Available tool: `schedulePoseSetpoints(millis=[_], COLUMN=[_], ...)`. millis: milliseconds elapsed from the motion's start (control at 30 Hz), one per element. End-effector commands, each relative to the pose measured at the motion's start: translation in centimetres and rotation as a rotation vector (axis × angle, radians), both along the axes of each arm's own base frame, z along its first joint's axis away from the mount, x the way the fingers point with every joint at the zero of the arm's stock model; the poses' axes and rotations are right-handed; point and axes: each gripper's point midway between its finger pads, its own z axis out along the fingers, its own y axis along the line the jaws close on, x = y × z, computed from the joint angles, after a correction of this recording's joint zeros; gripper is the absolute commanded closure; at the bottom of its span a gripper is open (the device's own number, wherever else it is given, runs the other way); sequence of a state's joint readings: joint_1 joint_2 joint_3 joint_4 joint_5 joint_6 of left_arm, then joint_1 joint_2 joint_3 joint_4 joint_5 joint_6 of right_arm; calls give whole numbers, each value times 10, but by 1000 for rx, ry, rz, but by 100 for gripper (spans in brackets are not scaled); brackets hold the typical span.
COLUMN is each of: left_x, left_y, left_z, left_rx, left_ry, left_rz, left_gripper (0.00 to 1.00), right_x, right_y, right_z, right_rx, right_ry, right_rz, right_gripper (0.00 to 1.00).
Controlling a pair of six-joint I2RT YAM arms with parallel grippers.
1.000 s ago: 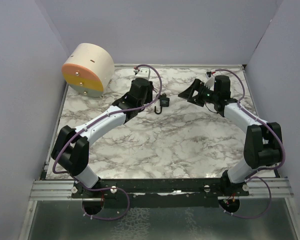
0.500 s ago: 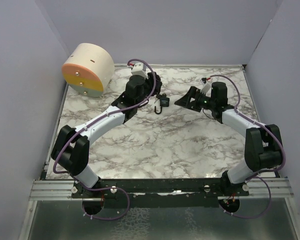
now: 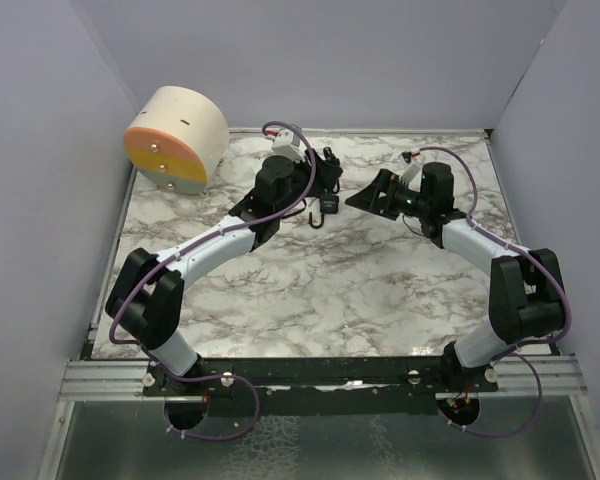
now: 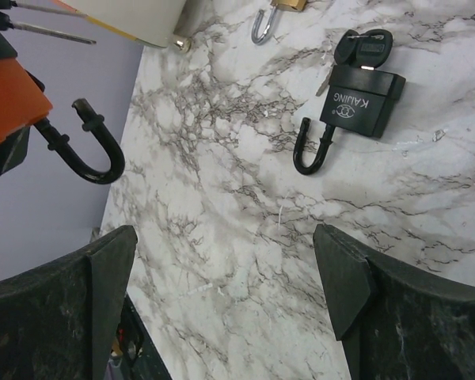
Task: Unlock with the key
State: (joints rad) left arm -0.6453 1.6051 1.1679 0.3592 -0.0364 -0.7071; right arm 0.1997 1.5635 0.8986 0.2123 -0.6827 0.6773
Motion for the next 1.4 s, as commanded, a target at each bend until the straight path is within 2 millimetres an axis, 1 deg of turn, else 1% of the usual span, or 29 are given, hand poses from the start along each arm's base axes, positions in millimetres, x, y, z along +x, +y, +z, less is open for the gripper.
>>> schedulePoseSetpoints(millis=[0, 200, 300, 533, 767, 933, 1100, 1233, 1367], left_x=[-11, -21, -27, -44, -67, -76, -66, -57, -53], left_y=[-16, -26, -30, -30, -32, -31, -29, -25, -22], left_z=[20, 18, 21, 41, 63, 78, 66, 49, 33], left_rx=[-72, -77, -86, -138, -244, -325, -325, -278, -235], left_ry=[-56, -57, -65, -131, -230, -306, -277, -240, -213], left_rz=[-70, -113, -133, -183, -272, -301, -261, -218, -194], left_gripper=[100, 100, 100, 100, 100, 100, 100, 100, 100], right_x=[7, 9, 11, 13, 12, 11, 11, 13, 14], right_y=[11, 13, 13, 14, 20, 23, 22, 20, 18], right_z=[23, 27, 25, 17, 12, 12, 20, 30, 34], right_rx=[37, 42, 39, 39, 73, 87, 86, 82, 84], right_ry=[-60, -63, -56, -35, -14, -7, -34, -65, -73], right_rz=[33, 33, 28, 33, 67, 92, 84, 67, 50], right_gripper=[5, 5, 5, 5, 5, 5, 4, 4, 4])
